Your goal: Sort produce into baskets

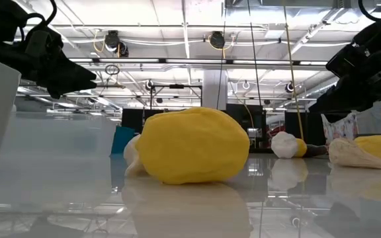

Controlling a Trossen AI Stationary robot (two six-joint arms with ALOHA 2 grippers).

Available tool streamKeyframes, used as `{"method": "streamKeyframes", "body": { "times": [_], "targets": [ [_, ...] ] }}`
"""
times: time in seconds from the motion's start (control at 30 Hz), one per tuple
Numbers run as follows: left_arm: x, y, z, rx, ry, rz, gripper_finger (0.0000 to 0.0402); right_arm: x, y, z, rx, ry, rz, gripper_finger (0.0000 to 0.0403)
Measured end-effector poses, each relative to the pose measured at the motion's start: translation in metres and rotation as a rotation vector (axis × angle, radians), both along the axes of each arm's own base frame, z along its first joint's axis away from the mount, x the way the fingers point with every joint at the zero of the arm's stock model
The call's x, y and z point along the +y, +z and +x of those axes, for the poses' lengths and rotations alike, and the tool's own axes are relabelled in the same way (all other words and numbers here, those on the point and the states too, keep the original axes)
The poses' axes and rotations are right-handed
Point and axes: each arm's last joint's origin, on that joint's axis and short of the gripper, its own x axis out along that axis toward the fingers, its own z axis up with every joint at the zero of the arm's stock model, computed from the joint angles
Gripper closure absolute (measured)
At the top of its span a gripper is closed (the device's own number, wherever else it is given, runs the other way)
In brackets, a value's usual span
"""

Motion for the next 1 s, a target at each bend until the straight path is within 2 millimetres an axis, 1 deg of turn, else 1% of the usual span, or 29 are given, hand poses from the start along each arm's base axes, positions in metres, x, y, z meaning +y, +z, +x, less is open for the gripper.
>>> {"method": "streamKeyframes", "body": {
  "times": [0.17, 0.3, 0.43, 0.5, 0.67, 0.8, 0.87, 1.0],
  "targets": [
    [0.0, 0.0, 0.0, 0.0, 0.0, 0.0, 0.0198, 0.0, 0.0, 0.0, -0.005, 0.0, 0.0, 0.0401],
    [0.0, 0.0, 0.0, 0.0, 0.0, 0.0, 0.0198, 0.0, 0.006, 0.002, -0.069, -0.004, 0.006, 0.0401],
    [0.0, 0.001, 0.0, -0.004, 0.002, 0.007, 0.0198, -0.001, 0.016, 0.004, -0.167, -0.042, 0.138, 0.0401],
    [0.001, 0.003, 0.0, -0.017, 0.022, 0.046, 0.0198, -0.001, 0.021, 0.005, -0.226, -0.046, 0.168, 0.0401],
    [0.001, 0.017, 0.001, -0.175, 0.045, 0.03, 0.0198, -0.001, 0.032, 0.006, -0.338, -0.041, 0.1, 0.0401],
    [0.001, 0.035, -0.002, -0.382, 0.045, 0.014, 0.0198, -0.002, 0.042, 0.005, -0.445, -0.079, 0.076, 0.0399],
    [0.001, 0.043, -0.004, -0.471, 0.043, 0.009, 0.0198, -0.003, 0.043, 0.005, -0.455, -0.088, 0.073, 0.0393],
    [0.0, 0.056, -0.01, -0.612, 0.04, 0.026, 0.0198, -0.003, 0.04, 0.007, -0.426, -0.102, 0.088, 0.0367]
  ]
}}
